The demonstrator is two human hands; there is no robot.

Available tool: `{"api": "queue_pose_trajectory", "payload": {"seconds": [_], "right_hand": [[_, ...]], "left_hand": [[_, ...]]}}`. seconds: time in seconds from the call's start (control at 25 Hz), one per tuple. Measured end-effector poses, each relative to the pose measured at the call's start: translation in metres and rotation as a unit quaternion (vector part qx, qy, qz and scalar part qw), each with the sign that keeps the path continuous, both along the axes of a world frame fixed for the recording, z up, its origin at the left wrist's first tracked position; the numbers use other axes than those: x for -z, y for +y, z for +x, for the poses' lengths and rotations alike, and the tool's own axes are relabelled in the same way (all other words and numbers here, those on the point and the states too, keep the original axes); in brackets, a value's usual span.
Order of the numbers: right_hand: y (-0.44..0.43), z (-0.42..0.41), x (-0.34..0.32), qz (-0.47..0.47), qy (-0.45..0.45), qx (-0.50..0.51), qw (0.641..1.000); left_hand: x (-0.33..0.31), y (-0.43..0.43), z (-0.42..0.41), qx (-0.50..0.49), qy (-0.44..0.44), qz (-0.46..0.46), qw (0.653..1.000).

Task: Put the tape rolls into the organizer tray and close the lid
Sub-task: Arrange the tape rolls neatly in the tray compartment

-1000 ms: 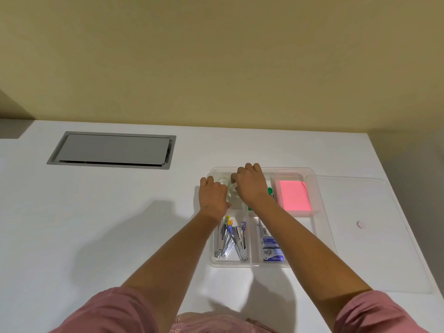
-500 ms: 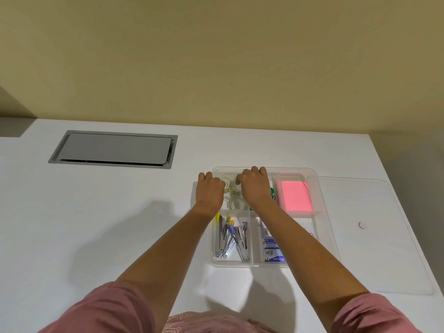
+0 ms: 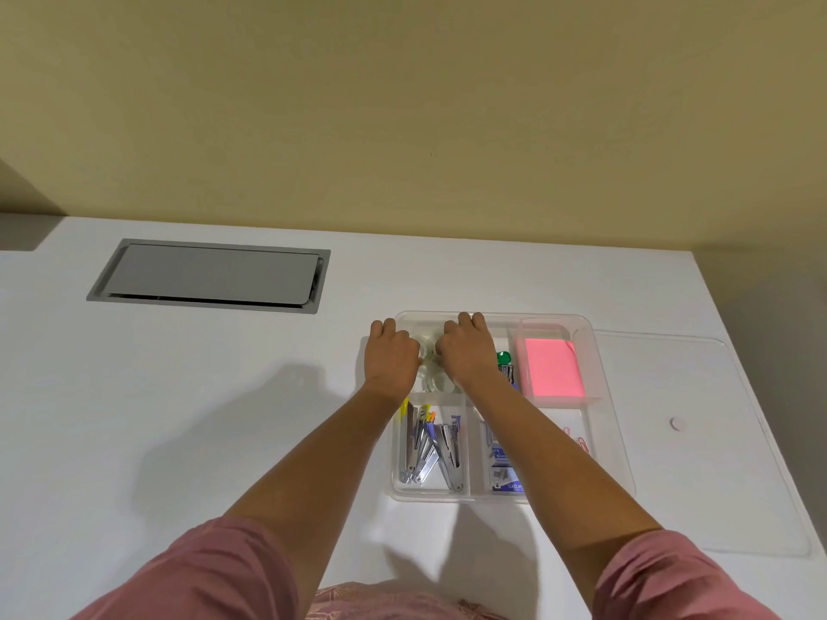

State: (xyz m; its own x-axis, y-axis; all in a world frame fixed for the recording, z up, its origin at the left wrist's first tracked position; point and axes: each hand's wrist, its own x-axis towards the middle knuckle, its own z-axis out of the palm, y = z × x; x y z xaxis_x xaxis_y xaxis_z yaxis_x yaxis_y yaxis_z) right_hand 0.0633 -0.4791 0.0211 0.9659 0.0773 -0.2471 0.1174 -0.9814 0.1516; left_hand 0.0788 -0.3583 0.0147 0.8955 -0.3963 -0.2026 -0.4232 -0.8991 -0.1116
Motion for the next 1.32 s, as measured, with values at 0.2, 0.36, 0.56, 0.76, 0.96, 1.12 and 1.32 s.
{"api": "queue_pose_trajectory", "payload": {"seconds": [0.2, 0.36, 0.56, 0.76, 0.96, 1.12, 1.32], "right_hand": [[0.001, -0.004, -0.006, -0.036, 0.002, -0.030, 0.999], [0.002, -0.007, -0.023, -0.086, -0.062, -0.084, 0.991], [-0.001, 0.000, -0.030, -0.104, -0.057, -0.109, 0.987], [-0.004, -0.010, -0.029, -0.034, -0.095, -0.042, 0.994], [-0.012, -0.008, -0.003, 0.049, -0.048, -0.002, 0.998], [-0.014, 0.000, -0.004, 0.082, -0.045, 0.016, 0.996], [-0.010, 0.005, 0.002, 0.058, 0.004, -0.008, 0.998]], "left_hand": [[0.000, -0.002, 0.002, -0.009, 0.004, -0.002, 1.000], [0.000, 0.000, 0.006, -0.010, 0.008, -0.013, 1.000], [0.000, 0.000, 0.007, -0.004, 0.008, -0.004, 1.000], [0.004, 0.004, 0.004, 0.007, 0.003, -0.018, 1.000], [0.007, 0.005, 0.003, -0.004, 0.000, -0.063, 0.998], [0.007, 0.003, 0.002, -0.013, -0.010, -0.066, 0.998], [0.006, 0.000, 0.007, -0.013, 0.009, -0.046, 0.999]]}}
